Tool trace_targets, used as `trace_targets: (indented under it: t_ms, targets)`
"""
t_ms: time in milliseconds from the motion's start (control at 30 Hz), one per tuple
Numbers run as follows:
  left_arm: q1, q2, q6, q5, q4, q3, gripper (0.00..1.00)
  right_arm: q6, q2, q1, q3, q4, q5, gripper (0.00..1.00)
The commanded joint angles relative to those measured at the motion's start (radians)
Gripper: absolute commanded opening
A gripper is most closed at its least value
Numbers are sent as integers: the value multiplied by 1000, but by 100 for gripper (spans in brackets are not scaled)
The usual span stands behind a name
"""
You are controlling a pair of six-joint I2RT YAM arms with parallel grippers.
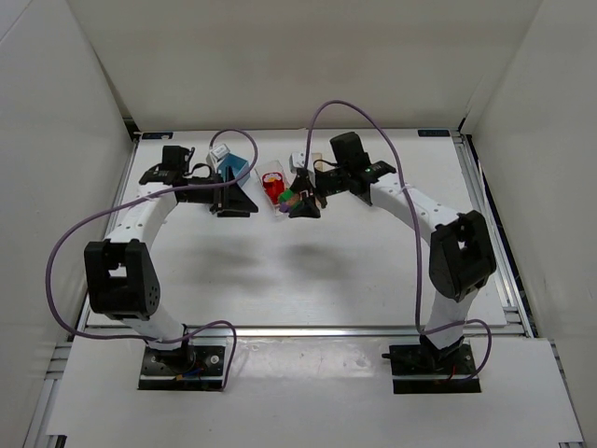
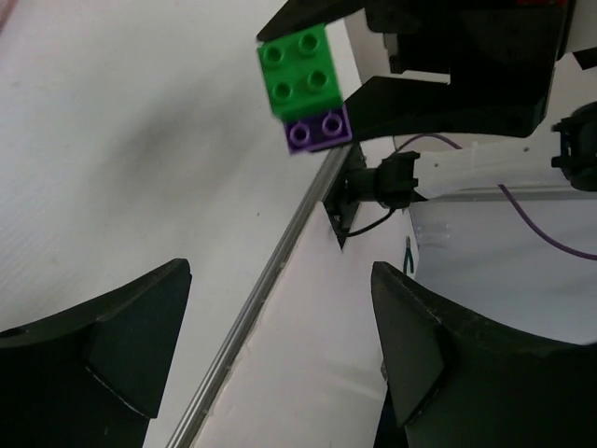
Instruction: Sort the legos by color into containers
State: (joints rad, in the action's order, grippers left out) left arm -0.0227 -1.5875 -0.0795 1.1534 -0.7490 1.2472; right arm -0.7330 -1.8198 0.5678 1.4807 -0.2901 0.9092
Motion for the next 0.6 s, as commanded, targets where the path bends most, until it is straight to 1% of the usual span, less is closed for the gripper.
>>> trace_targets:
  t_ms: [0,167,567]
  targets:
    - [-34,-5,-5,120,19,72,88,-25,31,23,50,-47,89,16]
    - [-71,-31,-11,127,20,132,91,-55,63,63,52,-55,77,16]
    - [-82,-54,12,66,11,146,91,-98,97,136,84,-83,34,16]
